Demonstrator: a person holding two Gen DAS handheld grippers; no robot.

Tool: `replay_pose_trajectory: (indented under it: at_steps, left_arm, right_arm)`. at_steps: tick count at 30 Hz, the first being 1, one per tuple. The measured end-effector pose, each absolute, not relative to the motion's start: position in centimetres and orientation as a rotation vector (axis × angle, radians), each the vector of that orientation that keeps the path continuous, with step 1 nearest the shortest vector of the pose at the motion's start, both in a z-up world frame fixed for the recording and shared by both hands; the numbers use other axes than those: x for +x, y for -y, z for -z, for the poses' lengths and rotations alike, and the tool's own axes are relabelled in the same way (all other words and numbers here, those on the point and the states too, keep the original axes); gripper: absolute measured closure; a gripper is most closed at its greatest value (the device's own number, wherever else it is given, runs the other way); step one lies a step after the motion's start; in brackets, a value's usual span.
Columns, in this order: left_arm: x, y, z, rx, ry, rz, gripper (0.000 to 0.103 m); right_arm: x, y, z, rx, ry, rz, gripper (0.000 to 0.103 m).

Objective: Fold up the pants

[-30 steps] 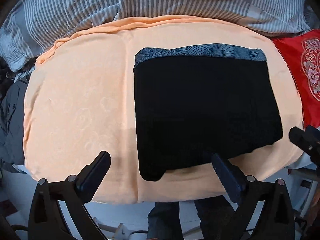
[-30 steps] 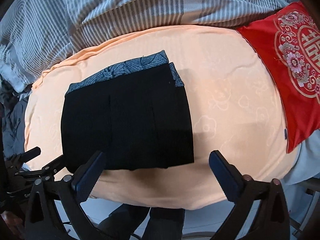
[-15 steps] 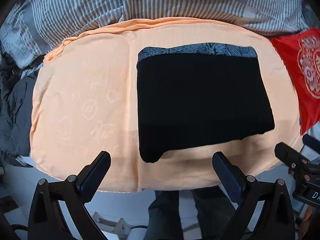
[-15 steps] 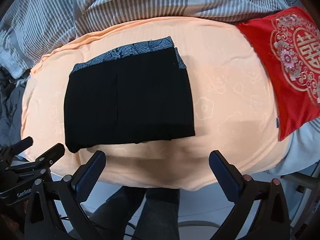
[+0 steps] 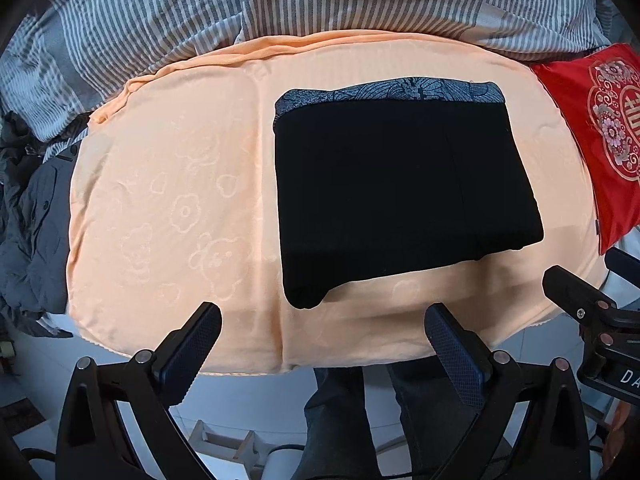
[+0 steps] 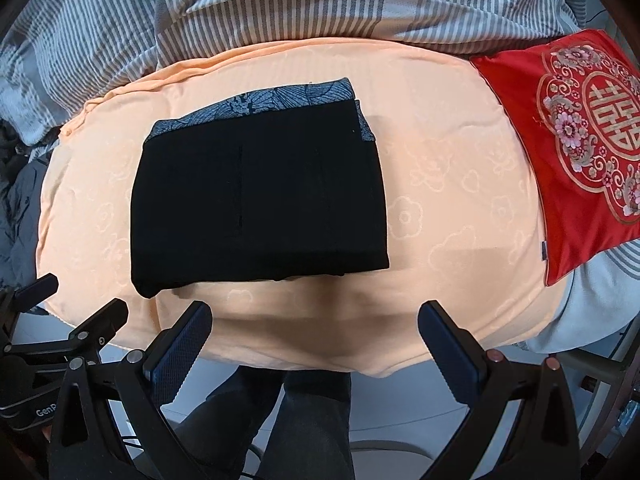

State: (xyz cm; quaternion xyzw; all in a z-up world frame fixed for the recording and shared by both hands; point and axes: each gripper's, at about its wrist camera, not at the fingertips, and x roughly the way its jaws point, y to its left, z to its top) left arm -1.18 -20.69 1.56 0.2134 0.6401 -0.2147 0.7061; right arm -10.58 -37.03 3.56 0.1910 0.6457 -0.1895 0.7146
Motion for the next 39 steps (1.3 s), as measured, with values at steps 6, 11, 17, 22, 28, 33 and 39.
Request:
replay_pose_trajectory:
  at_steps: [6, 11, 17, 22, 28, 33, 39]
  left_arm:
    - [-1.1, 20.7, -1.8, 0.479, -1.414, 0.475, 0.001]
    - [-1.2, 20.9, -2.3, 0.476, -1.406, 0.485, 0.001]
    - [-1.2, 21.0, -2.6, 0.481, -1.397, 0.487, 0.001]
    - [-1.2, 20.9, -2.6, 0.475, -1.398, 0.478, 0.001]
    - [-1.2, 20.9, -2.6, 0.476, -1.395, 0.471, 0.001]
    - [-1.3, 21.0, -2.6, 0.476, -1.394, 0.475, 0.001]
    - [-1.3, 21.1, -2.5, 0.475, -1.402, 0.481, 0.001]
  right_arm:
    - [-10.6, 36.9, -3.8, 0.415, -1.429, 0.420, 0.000]
    - [-10.7, 37.1, -4.2, 0.417, -1.424, 0.426, 0.000]
    - [-10.7, 37.0, -4.5, 0.412, -1.419, 0.428, 0.000]
    - [-10.7, 37.0, -4.6, 0.402, -1.417, 0.426, 0.000]
    - [-10.6, 37.0, -4.8, 0.397, -1.414, 0.428, 0.000]
    - [-10.6, 36.9, -4.8, 0.397, -1.415, 0.430, 0.000]
    - [-10.7, 36.9, -4.8, 0.396, -1.416, 0.430, 0.000]
